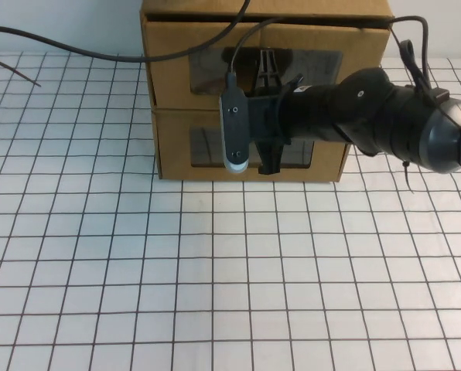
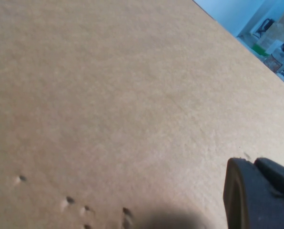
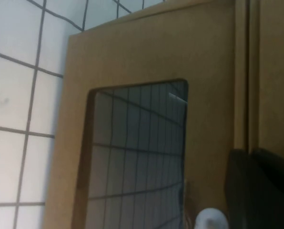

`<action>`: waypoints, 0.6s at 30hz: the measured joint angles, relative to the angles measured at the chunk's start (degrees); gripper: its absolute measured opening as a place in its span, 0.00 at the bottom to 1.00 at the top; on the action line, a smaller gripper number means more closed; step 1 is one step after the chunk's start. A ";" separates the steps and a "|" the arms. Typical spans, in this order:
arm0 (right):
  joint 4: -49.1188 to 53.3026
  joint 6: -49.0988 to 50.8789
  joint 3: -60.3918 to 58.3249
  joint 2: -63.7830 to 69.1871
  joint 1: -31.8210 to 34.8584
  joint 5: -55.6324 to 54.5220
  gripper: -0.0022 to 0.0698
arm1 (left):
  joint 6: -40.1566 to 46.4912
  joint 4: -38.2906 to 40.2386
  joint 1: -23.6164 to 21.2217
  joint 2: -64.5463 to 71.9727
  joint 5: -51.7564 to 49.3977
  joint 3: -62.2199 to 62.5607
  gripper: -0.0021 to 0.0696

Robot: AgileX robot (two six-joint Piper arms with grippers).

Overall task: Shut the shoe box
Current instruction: Close the shoe box with your right arm

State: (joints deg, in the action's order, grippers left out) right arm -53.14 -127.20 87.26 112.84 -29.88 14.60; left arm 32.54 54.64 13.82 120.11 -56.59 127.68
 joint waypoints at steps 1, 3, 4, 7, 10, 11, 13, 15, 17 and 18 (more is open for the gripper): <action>-0.25 0.00 0.00 0.00 0.10 0.02 0.01 | 0.00 0.00 0.00 0.00 -0.13 0.00 0.03; -1.05 0.00 0.00 -0.13 0.10 0.24 0.01 | 0.00 0.00 0.00 0.00 -0.69 0.00 0.03; -1.37 0.00 0.00 -0.40 0.20 0.55 0.01 | 0.00 0.00 0.00 0.00 -0.94 0.00 0.03; -1.61 0.00 0.00 -2.54 0.81 3.75 0.01 | 0.00 0.00 0.00 0.00 -1.55 0.00 0.03; -0.75 0.00 0.00 -6.42 0.83 6.33 0.01 | 0.00 0.00 0.00 0.00 -1.93 0.00 0.03; -0.73 0.00 0.00 -8.10 0.58 6.53 0.01 | 0.00 0.00 0.00 -0.14 -1.93 0.00 0.03; -0.73 0.00 0.00 -10.95 0.06 6.66 0.01 | 0.00 0.00 0.00 -0.64 -1.93 0.00 0.03; -0.73 0.00 -0.11 -13.17 -0.17 6.89 0.01 | 0.00 -0.13 0.00 -1.05 -1.93 0.10 0.03; -0.84 0.00 -0.11 -14.36 -0.27 6.62 0.01 | 0.00 -0.01 0.00 -1.16 -1.93 0.35 0.03; -0.84 0.00 -0.11 -14.35 -0.27 5.83 0.01 | 0.00 -0.01 0.00 -1.16 -1.93 0.34 0.03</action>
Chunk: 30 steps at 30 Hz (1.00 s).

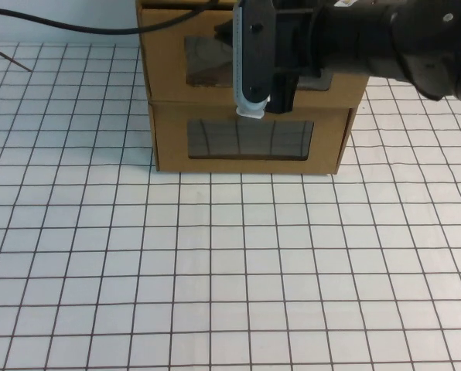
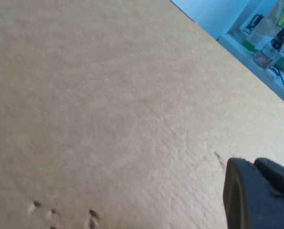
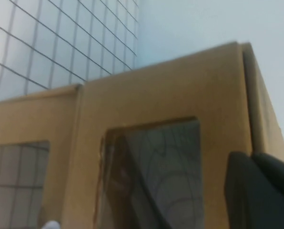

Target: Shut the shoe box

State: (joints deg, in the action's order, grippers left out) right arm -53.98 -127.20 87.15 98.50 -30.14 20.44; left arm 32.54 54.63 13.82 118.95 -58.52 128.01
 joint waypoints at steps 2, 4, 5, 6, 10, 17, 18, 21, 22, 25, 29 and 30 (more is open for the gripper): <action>0.00 0.00 -0.12 0.46 0.00 -2.61 0.01 | 0.00 0.00 0.00 0.00 0.00 0.00 0.03; 0.00 0.00 -0.24 1.79 0.00 -6.30 0.01 | 0.00 0.00 -0.10 0.00 0.00 0.00 0.03; -0.10 0.00 -0.24 2.52 0.00 -8.34 0.01 | 0.00 0.00 -0.10 0.00 0.00 0.00 0.03; -0.22 0.00 -0.24 3.49 0.10 -9.94 0.01 | 0.00 0.00 -0.10 0.00 0.00 0.00 0.03; -0.71 0.00 -0.36 6.33 0.33 -12.06 0.01 | 0.00 -0.12 -0.10 0.00 -0.46 0.00 0.03; -2.55 0.00 -0.45 2.30 0.33 -0.57 0.01 | 0.00 -3.42 -0.22 -1.87 -1.81 0.00 0.03; -2.55 0.65 -0.45 0.83 0.33 1.64 0.01 | 0.00 -4.00 -0.22 -2.62 -1.93 0.00 0.03; -2.21 6.70 -0.49 -4.05 0.33 3.92 0.01 | 0.00 -6.50 -1.00 -6.54 -3.40 0.00 0.03; -2.11 10.56 -0.49 -5.92 0.33 3.65 0.01 | -0.10 -7.74 -1.47 -8.25 -4.42 0.00 0.03; -2.11 25.27 -0.49 -11.14 1.76 0.76 0.01 | -0.67 -12.58 -2.33 -13.53 -8.82 0.13 0.03; -0.53 43.91 -0.49 -17.21 7.15 -1.92 0.01 | -3.69 -19.82 -2.44 -19.50 -13.00 0.13 0.03; 1.00 47.29 -0.49 -18.53 9.27 -1.55 0.01 | -4.32 -21.08 -2.44 -20.57 -13.41 0.13 0.03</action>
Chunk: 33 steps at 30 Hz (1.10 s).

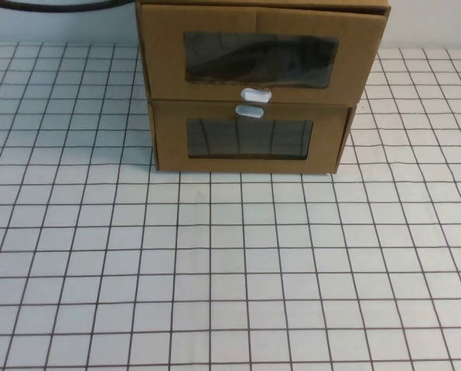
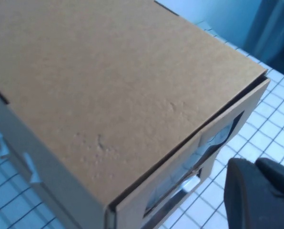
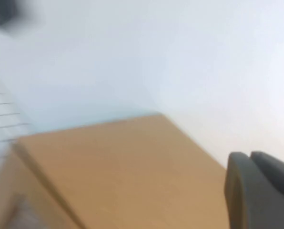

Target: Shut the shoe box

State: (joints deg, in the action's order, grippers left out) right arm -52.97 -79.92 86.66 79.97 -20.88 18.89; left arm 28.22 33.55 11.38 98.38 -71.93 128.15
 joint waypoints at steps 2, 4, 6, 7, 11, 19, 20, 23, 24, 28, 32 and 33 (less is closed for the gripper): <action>4.10 6.00 0.00 -2.07 4.57 1.95 0.01 | -1.55 -2.86 0.00 -2.40 -0.40 0.00 0.03; 10.42 15.16 0.00 -4.09 9.05 5.17 0.01 | -2.58 -5.54 0.00 -4.46 -0.63 0.00 0.03; 18.09 27.65 0.00 -5.63 12.90 8.67 0.01 | -3.46 -6.98 0.00 -6.61 -0.77 0.00 0.03; 22.03 33.81 0.00 -6.37 14.84 10.52 0.01 | -3.71 -7.37 0.00 -7.83 -0.77 -0.39 0.03; 31.62 45.46 -0.49 -8.66 18.54 16.62 0.01 | -3.97 -7.69 0.00 -13.24 -0.77 -4.77 0.03; 19.72 41.73 -13.76 -23.97 18.54 14.01 0.01 | -4.07 -7.50 0.00 -31.60 5.25 -32.36 0.03; 17.40 39.87 -15.87 -26.10 18.54 13.46 0.01 | -4.07 -7.31 0.00 -34.03 7.37 -36.28 0.03; 8.56 32.82 -24.06 -33.25 18.54 11.05 0.01 | -3.91 -5.66 0.00 -43.53 16.03 -50.52 0.03; 5.56 30.71 -27.07 -35.60 18.54 9.99 0.01 | -3.81 -5.08 0.00 -46.66 18.80 -55.68 0.03; -5.00 22.81 -38.55 -43.98 18.54 7.92 0.01 | -3.30 -3.50 0.00 -58.02 28.43 -75.04 0.03; -13.16 16.14 -48.76 -52.28 18.54 7.70 0.01 | -3.20 -1.30 0.00 -68.17 34.70 -88.39 0.03; -14.56 15.39 -50.94 -54.58 18.54 7.70 0.01 | -3.20 -0.73 0.00 -70.75 35.85 -91.15 0.03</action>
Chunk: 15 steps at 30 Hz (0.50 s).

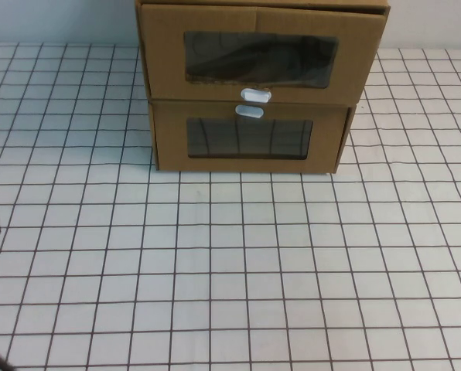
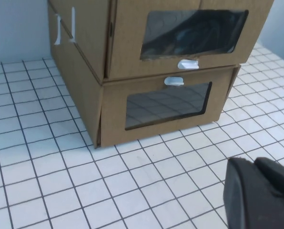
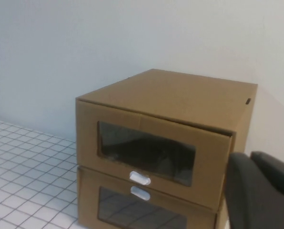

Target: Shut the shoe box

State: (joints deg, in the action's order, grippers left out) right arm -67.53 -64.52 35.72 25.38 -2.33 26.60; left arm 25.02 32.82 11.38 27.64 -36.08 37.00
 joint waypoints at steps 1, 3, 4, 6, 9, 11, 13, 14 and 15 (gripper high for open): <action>-1.19 -0.43 -1.99 -2.17 0.00 0.10 0.01 | 0.00 0.37 0.00 -2.38 1.04 -2.39 0.03; -2.59 -0.67 -5.18 -5.53 0.00 0.59 0.01 | 0.00 0.50 0.00 -6.36 2.48 -6.26 0.03; -2.81 -0.80 -6.82 -7.18 0.00 1.15 0.01 | 0.00 0.51 0.00 -7.89 2.90 -7.93 0.03; -2.96 -0.87 -9.79 -10.21 0.00 1.74 0.01 | 0.00 0.51 0.00 -9.76 3.30 -10.63 0.03; -3.07 -0.92 -12.96 -13.69 0.00 1.62 0.01 | 0.00 0.51 0.00 -10.88 3.41 -13.84 0.03; -3.17 -1.00 -14.26 -15.15 0.00 1.39 0.01 | 0.00 0.51 0.00 -10.92 3.57 -15.12 0.03; -3.17 -1.00 -15.23 -15.79 0.00 1.29 0.01 | 0.00 0.51 0.00 -10.92 3.60 -16.11 0.03; -3.17 -1.00 -15.59 -15.88 0.00 1.29 0.01 | 0.00 0.51 0.00 -10.92 3.72 -16.46 0.03; -3.21 -1.00 -15.87 -15.88 0.00 1.29 0.01 | 0.00 0.51 0.00 -10.92 3.86 -16.91 0.03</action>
State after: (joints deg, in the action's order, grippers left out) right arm -70.74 -65.53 19.85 9.50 -2.33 27.89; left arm 25.02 33.33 11.38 16.71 -32.22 20.09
